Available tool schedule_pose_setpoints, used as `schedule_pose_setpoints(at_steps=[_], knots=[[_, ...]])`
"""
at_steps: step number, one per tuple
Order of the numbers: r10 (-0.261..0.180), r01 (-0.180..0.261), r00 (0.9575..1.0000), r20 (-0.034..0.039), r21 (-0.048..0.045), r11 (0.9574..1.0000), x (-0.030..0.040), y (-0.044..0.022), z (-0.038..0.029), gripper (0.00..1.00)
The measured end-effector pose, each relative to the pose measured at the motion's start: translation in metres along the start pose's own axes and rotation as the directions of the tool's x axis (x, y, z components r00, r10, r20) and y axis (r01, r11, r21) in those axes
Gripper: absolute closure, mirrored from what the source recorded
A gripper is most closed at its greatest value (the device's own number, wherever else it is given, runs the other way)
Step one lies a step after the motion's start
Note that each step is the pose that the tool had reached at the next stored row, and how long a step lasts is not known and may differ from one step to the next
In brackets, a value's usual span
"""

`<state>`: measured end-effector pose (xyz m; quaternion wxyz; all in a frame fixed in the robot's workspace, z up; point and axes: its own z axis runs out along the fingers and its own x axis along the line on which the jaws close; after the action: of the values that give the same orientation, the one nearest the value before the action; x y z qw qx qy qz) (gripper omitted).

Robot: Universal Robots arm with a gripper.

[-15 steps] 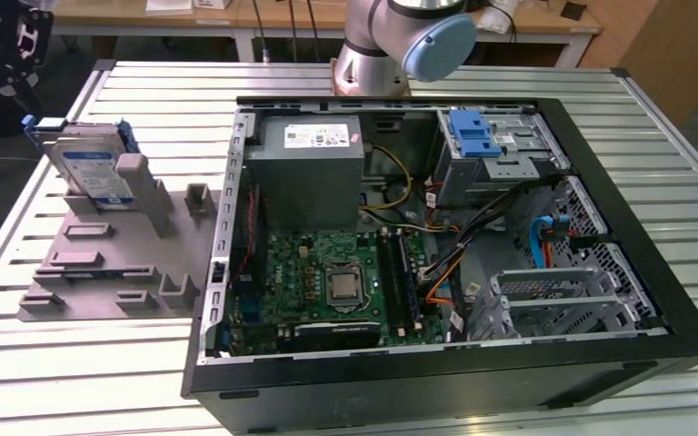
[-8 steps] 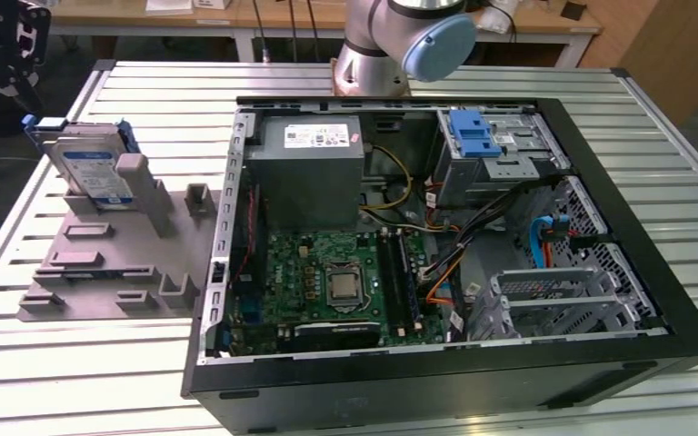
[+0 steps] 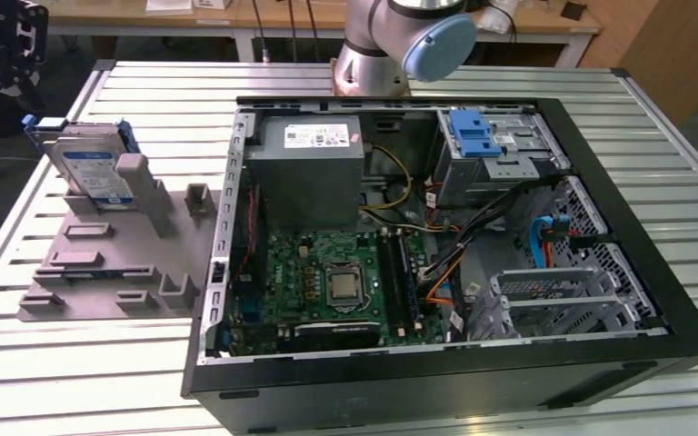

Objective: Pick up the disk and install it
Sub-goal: 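Pick up the disk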

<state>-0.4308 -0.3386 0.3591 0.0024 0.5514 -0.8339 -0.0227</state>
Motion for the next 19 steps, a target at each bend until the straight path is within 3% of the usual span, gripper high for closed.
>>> schedule_pose_setpoints(at_steps=[5, 10, 15, 19], knots=[[-0.071, 0.071, 0.9975, 0.0042, -0.0016, 0.9975, 0.0, 0.0, 0.0004, 0.89], [-0.145, 0.145, 0.9894, 0.0055, -0.0009, 0.9894, 0.0001, -0.0001, 0.0013, 0.89], [-0.232, 0.232, 0.9726, 0.0031, -0.0021, 0.9726, 0.0001, -0.0001, 0.0025, 0.89], [-0.297, 0.297, 0.9548, 0.002, -0.0035, 0.9548, 0.0001, -0.0002, 0.0034, 0.89]])
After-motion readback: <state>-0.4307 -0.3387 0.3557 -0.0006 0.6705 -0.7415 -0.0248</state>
